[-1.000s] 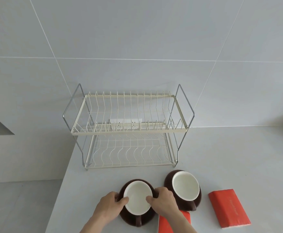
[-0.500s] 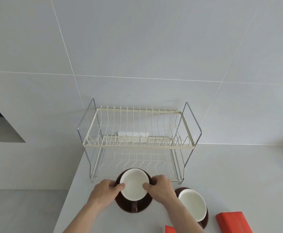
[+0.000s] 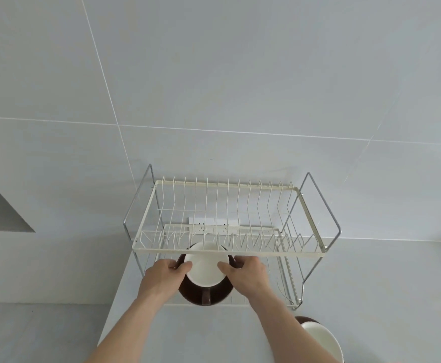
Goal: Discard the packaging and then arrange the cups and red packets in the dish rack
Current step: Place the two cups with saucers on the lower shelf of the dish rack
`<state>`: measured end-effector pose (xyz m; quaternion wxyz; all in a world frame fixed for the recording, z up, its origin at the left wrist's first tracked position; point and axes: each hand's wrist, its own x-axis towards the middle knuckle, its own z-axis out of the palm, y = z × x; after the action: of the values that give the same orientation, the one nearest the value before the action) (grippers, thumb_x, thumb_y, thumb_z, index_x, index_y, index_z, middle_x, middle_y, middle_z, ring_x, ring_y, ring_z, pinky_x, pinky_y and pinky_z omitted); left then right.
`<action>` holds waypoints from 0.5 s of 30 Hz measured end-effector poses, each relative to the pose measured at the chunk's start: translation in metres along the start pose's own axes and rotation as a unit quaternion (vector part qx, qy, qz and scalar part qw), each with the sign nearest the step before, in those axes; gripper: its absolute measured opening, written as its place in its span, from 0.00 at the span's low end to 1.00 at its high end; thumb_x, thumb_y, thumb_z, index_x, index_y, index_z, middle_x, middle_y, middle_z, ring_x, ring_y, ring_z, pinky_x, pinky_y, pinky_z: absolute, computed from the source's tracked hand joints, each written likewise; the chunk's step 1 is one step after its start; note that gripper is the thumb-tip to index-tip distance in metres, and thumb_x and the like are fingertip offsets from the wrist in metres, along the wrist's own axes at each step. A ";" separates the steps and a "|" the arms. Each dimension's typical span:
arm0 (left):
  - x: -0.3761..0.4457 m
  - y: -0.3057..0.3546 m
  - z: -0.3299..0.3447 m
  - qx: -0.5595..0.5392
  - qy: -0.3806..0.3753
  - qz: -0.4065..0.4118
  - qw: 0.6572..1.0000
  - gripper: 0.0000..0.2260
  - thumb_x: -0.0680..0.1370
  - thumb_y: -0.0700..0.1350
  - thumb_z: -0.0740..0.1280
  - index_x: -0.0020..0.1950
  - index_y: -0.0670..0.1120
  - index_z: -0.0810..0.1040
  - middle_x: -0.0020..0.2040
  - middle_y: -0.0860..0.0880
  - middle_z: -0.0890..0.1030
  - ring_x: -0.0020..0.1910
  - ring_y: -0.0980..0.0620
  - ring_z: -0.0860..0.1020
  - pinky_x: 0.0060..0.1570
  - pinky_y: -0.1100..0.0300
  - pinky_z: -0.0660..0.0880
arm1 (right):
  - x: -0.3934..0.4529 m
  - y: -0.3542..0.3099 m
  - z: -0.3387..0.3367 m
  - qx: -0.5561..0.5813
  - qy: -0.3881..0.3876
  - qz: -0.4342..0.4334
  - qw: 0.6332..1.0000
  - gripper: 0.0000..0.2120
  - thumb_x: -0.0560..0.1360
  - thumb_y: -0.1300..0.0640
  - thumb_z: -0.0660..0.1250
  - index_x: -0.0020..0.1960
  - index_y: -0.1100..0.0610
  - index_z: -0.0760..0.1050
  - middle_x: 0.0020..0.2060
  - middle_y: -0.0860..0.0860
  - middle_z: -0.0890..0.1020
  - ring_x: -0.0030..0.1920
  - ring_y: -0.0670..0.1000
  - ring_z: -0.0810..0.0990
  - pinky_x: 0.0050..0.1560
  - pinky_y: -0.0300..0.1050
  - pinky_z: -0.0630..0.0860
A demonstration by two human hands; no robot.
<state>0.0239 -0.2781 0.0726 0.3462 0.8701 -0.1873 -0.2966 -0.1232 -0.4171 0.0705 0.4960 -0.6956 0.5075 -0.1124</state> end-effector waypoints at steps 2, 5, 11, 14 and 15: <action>0.009 0.000 0.003 0.011 0.020 -0.003 1.000 0.15 0.75 0.57 0.66 0.35 0.48 0.76 0.34 0.52 0.80 0.41 0.48 0.80 0.38 0.55 0.71 | 0.009 0.000 0.008 0.017 0.006 0.000 1.000 0.11 0.68 0.48 0.75 0.43 0.55 0.82 0.40 0.49 0.84 0.44 0.50 0.81 0.47 0.47 0.79; 0.028 -0.006 0.010 0.026 0.036 -0.007 0.999 0.15 0.78 0.59 0.63 0.38 0.50 0.77 0.35 0.53 0.79 0.43 0.48 0.78 0.39 0.55 0.69 | 0.024 0.002 0.021 0.032 0.011 0.002 0.999 0.16 0.67 0.45 0.76 0.40 0.59 0.80 0.35 0.50 0.80 0.40 0.53 0.79 0.43 0.48 0.77; 0.060 -0.016 0.020 0.057 0.059 -0.025 0.996 0.17 0.78 0.59 0.63 0.44 0.47 0.79 0.40 0.50 0.81 0.40 0.50 0.79 0.38 0.55 0.72 | 0.053 0.003 0.039 0.018 0.000 0.022 1.000 0.16 0.69 0.48 0.70 0.31 0.56 0.70 0.27 0.48 0.71 0.32 0.51 0.71 0.34 0.44 0.68; 0.075 -0.022 0.024 0.054 0.059 -0.034 0.996 0.18 0.78 0.61 0.63 0.47 0.46 0.79 0.44 0.48 0.82 0.47 0.44 0.81 0.47 0.51 0.77 | 0.065 0.004 0.047 0.007 0.008 -0.005 1.000 0.16 0.70 0.51 0.67 0.33 0.62 0.68 0.28 0.51 0.68 0.32 0.52 0.66 0.34 0.45 0.66; 0.079 -0.023 0.024 0.051 0.065 -0.027 0.996 0.18 0.78 0.60 0.63 0.46 0.46 0.78 0.43 0.48 0.82 0.46 0.44 0.81 0.47 0.51 0.77 | 0.068 0.004 0.050 0.012 0.009 -0.011 1.000 0.15 0.70 0.53 0.67 0.33 0.63 0.68 0.28 0.51 0.68 0.33 0.53 0.65 0.36 0.45 0.66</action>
<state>0.0708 -0.3158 0.0114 0.3048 0.9086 -0.1561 -0.2391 -0.0615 -0.4438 0.0197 0.4984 -0.6939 0.5030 -0.1305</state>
